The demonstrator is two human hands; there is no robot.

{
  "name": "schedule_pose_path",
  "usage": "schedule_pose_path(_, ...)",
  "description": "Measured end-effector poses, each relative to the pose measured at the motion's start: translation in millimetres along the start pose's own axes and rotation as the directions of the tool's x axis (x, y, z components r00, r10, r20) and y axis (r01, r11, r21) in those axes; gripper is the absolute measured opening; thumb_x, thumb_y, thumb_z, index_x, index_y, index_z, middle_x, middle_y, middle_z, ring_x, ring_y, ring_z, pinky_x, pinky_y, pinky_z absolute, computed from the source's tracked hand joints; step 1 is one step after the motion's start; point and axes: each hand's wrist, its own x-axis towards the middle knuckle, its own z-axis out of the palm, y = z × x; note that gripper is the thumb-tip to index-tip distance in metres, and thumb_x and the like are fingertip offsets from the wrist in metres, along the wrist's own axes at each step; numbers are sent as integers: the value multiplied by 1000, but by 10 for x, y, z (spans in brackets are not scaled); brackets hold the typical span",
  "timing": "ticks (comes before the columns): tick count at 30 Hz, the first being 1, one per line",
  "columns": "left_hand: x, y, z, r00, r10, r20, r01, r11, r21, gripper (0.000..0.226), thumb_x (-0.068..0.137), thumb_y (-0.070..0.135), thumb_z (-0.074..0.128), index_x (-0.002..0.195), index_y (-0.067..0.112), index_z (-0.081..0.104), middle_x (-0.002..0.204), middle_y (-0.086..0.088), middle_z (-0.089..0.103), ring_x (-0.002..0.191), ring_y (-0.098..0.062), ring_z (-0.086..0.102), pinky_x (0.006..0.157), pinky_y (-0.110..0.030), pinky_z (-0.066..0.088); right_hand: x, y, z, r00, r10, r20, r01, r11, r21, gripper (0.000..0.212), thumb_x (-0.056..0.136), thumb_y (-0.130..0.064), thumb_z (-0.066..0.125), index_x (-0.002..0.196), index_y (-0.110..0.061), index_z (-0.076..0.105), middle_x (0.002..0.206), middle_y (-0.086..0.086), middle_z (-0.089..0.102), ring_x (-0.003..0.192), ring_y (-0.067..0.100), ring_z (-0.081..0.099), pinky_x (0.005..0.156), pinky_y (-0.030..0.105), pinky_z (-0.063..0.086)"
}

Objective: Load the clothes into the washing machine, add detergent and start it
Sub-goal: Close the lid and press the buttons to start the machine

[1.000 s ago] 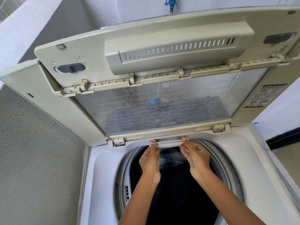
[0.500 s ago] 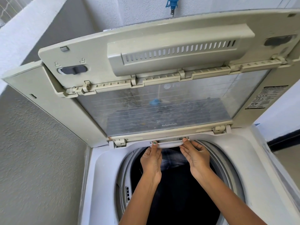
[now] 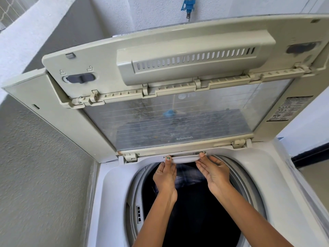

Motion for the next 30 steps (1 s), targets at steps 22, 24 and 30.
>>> schedule_pose_path(22, 304, -131, -69, 957, 250, -147, -213, 950, 229, 30, 73, 24, 81, 66, 5, 59, 74, -16, 67, 76, -23, 68, 65, -15, 50, 103, -30, -59, 987, -144, 68, 151, 983, -104, 31, 71, -3, 77, 90, -3, 52, 90, 25, 69, 75, 26, 72, 70, 34, 60)
schedule_pose_path(24, 358, -132, -95, 956, 266, -128, -225, 937, 266, 35, 71, 25, 81, 65, 5, 53, 72, -15, 63, 73, -21, 64, 69, -19, 50, 124, -28, -93, 974, -191, 124, 209, 965, -155, 33, 71, -5, 77, 93, -2, 53, 90, 28, 68, 75, 27, 73, 71, 34, 60)
schedule_pose_path(30, 454, -140, -168, 951, 300, -71, -264, 912, 314, 38, 69, 29, 82, 70, 6, 51, 73, -17, 62, 73, -22, 65, 64, -14, 52, 150, 14, -153, 954, -244, 177, 276, 943, -187, 45, 65, -17, 79, 99, 0, 54, 88, 25, 71, 83, 32, 72, 70, 30, 59)
